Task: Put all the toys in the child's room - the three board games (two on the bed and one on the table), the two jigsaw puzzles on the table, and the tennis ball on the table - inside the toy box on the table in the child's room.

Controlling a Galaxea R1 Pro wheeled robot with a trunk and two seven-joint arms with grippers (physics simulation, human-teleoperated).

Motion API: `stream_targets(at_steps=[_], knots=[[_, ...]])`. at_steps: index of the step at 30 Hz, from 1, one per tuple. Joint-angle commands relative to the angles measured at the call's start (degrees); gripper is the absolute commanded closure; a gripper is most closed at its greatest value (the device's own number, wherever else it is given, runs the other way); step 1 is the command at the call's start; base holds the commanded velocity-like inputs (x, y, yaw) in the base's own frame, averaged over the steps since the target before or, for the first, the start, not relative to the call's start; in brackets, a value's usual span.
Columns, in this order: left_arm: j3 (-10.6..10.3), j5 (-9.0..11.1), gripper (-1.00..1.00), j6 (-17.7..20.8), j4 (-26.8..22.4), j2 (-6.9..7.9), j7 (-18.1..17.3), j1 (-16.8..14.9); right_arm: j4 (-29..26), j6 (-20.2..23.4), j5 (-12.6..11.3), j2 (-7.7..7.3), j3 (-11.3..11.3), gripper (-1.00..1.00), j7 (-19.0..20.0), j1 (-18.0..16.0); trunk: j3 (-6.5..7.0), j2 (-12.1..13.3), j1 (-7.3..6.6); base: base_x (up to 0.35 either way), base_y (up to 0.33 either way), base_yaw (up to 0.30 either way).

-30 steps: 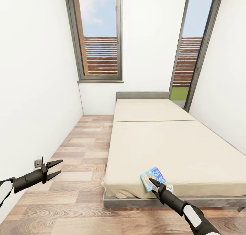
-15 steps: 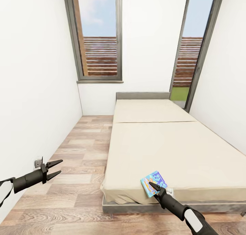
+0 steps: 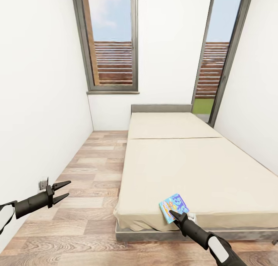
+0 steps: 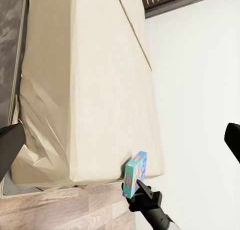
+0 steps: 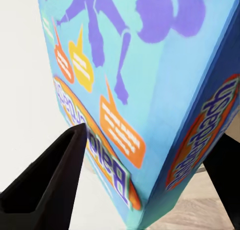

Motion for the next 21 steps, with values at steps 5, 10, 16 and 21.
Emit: stream_targets(at_steps=[5,10,16,21], knots=[[0.23,-0.06,-1.0,0.23,0.05,0.03,-0.56,-0.07,0.0,0.11,-1.0,0.05,-0.43,1.0,0.1,-1.44,-0.05,-0.02,0.0,0.0,0.0,0.0],[0.14,0.07,-1.0,0.67,0.05,0.07,-0.85,-0.07,0.01,0.13,-1.0,0.05,-0.43,1.0,0.1,-1.44,0.13,0.38,-0.22,0.0,0.0,0.0],[0.12,0.14,-1.0,0.91,0.05,0.07,-0.89,-0.09,0.01,0.13,-0.99,0.05,-0.43,1.0,0.18,-1.44,1.21,2.79,-1.54,0.0,0.0,0.0],[0.12,0.13,-1.0,0.93,0.05,0.07,-0.89,-0.15,0.0,0.15,-0.93,-0.02,-0.42,1.0,0.21,-1.44,2.11,4.79,-2.64,0.0,0.0,0.0]])
